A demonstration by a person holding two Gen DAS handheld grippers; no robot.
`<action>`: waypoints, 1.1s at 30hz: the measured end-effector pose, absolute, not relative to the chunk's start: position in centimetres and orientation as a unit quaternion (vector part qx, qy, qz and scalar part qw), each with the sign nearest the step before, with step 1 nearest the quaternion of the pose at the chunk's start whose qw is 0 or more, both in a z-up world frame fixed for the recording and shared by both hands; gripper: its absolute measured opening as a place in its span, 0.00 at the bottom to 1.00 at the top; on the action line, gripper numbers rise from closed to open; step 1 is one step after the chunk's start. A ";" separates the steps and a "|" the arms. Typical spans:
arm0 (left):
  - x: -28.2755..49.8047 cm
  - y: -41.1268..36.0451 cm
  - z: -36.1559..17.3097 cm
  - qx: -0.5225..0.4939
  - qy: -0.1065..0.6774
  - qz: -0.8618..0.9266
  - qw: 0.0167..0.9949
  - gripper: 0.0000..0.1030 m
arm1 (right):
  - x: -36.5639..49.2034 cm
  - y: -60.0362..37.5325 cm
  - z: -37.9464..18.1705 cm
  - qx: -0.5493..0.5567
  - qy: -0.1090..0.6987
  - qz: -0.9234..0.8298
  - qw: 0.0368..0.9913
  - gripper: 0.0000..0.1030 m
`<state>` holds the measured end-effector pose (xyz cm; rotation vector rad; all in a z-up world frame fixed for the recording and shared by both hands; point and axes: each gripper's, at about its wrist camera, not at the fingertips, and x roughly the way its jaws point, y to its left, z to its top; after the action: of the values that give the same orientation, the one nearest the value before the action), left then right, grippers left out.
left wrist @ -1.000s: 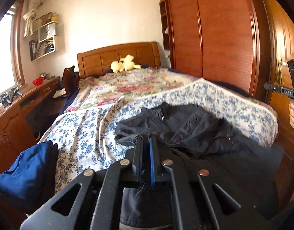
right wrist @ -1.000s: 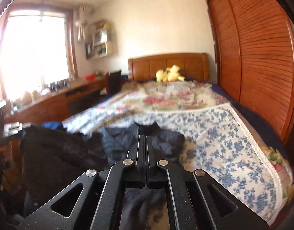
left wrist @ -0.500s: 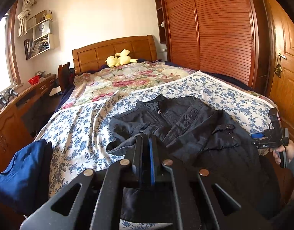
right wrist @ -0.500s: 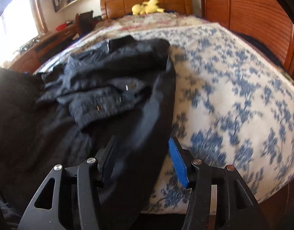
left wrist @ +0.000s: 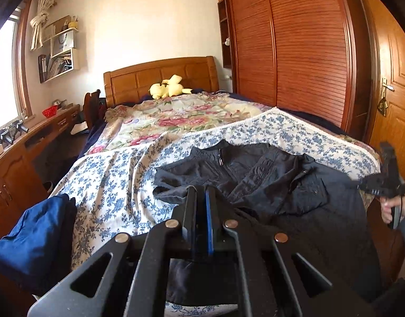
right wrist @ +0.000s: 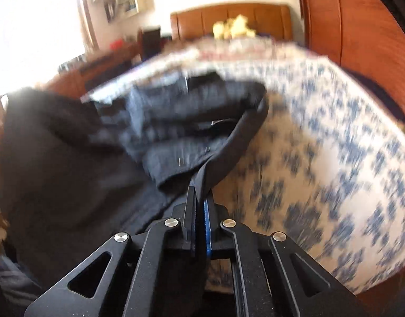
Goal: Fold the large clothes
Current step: 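Lift the hem with both grippers and fold it toward the collar, then lay the hem over the collar and open both grippers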
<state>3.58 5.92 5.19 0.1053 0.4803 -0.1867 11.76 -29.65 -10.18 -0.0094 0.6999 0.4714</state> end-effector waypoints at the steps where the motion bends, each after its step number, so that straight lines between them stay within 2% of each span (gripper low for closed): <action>1: 3.4 6.1 5.7 0.047 0.233 -0.093 0.967 0.04 | 11.5 -29.8 -8.8 -0.001 0.325 0.231 0.917 0.02; 9: 1.1 7.3 10.0 0.029 0.187 -0.097 0.977 0.04 | 8.0 -30.0 0.8 0.002 0.235 0.271 0.933 0.01; 13: 4.2 8.3 9.9 0.028 0.202 -0.078 0.976 0.04 | 9.1 -31.2 3.2 0.009 0.224 0.256 0.940 0.02; 18: 10.8 9.1 7.1 0.026 0.234 -0.052 0.971 0.04 | 16.6 -31.4 2.0 0.020 0.269 0.223 0.937 0.02; 24: 20.1 10.1 3.3 0.038 0.285 -0.014 0.958 0.05 | 29.1 -31.1 -3.3 0.052 0.317 0.165 0.933 0.02; 25: 20.7 10.0 2.7 0.042 0.289 -0.015 0.956 0.08 | 30.8 -31.0 -4.4 0.053 0.327 0.151 0.931 0.02; 27: 21.7 9.8 1.3 0.033 0.298 -0.034 0.953 0.08 | 33.2 -30.5 -6.2 0.054 0.351 0.149 0.923 0.08; 28: 21.8 9.6 0.9 0.039 0.296 -0.029 0.954 0.08 | 34.0 -30.2 -7.2 0.049 0.364 0.145 0.919 0.17; 29: 21.6 9.4 0.5 0.045 0.289 -0.024 0.956 0.09 | 34.4 -29.9 -7.8 0.040 0.369 0.137 0.918 0.32; 31: 21.3 9.0 -0.2 0.049 0.285 -0.032 0.957 0.09 | 34.4 -29.5 -8.7 0.019 0.371 0.130 0.919 0.47; 33: 21.3 8.7 -0.9 0.041 0.289 -0.044 0.956 0.11 | 33.8 -28.8 -9.1 -0.008 0.370 0.126 0.921 0.48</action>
<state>21.28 8.69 -0.93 0.0825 0.5859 -0.0903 33.76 -28.83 -9.12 -0.0166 0.7594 0.2590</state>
